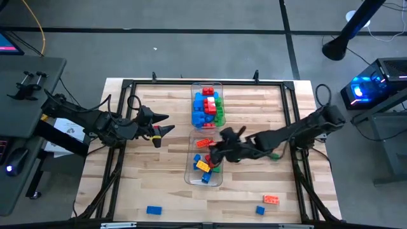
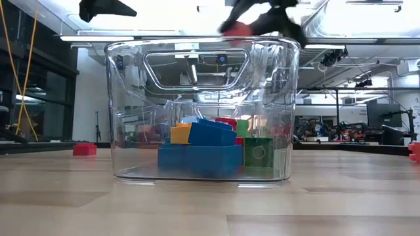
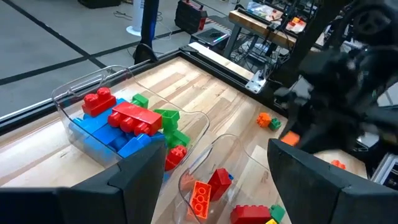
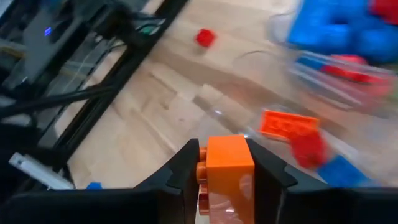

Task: Sort blocks by size
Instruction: Put the small orange game piece into the bottom transparent bin, then put the small red game piece into the bottom transparent bin

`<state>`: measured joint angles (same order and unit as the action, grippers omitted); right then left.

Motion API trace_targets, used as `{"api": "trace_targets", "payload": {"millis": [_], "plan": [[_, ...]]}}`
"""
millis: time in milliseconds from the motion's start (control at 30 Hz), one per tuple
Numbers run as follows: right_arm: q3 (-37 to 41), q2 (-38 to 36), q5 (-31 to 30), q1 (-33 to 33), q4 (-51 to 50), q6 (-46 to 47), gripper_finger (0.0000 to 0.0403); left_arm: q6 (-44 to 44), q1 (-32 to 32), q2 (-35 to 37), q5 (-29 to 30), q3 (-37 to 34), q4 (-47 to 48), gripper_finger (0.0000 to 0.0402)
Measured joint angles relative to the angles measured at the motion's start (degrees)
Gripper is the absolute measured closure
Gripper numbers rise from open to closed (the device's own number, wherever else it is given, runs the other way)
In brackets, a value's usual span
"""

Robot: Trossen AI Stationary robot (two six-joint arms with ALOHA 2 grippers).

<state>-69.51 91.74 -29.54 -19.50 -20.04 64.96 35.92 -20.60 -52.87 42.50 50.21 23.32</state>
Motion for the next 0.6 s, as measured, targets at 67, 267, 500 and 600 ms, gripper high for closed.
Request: {"api": "trace_targets", "payload": {"millis": [67, 267, 500, 600], "plan": [[-0.8, 2.3, 2.0, 0.7, 3.6, -3.5, 0.0299, 0.5, 0.0, 0.0, -0.2, 0.0, 0.0, 0.0135], [-4.6, 6.9, 5.0, 2.0, 2.6, -8.5, 0.0228, 0.5, -0.1, 0.0, -1.6, 0.0, 0.0, 0.0135], [-6.9, 6.8, 6.7, 3.0, -2.2, -9.9, 0.0152, -0.1, -0.1, 0.0, -2.9, 0.0, 0.0, 0.0135], [-8.3, 5.3, 7.5, 3.1, -3.9, -11.2, 0.0146, 1.0, 0.6, 0.0, -3.8, 0.0, 0.2, 0.0135]]}}
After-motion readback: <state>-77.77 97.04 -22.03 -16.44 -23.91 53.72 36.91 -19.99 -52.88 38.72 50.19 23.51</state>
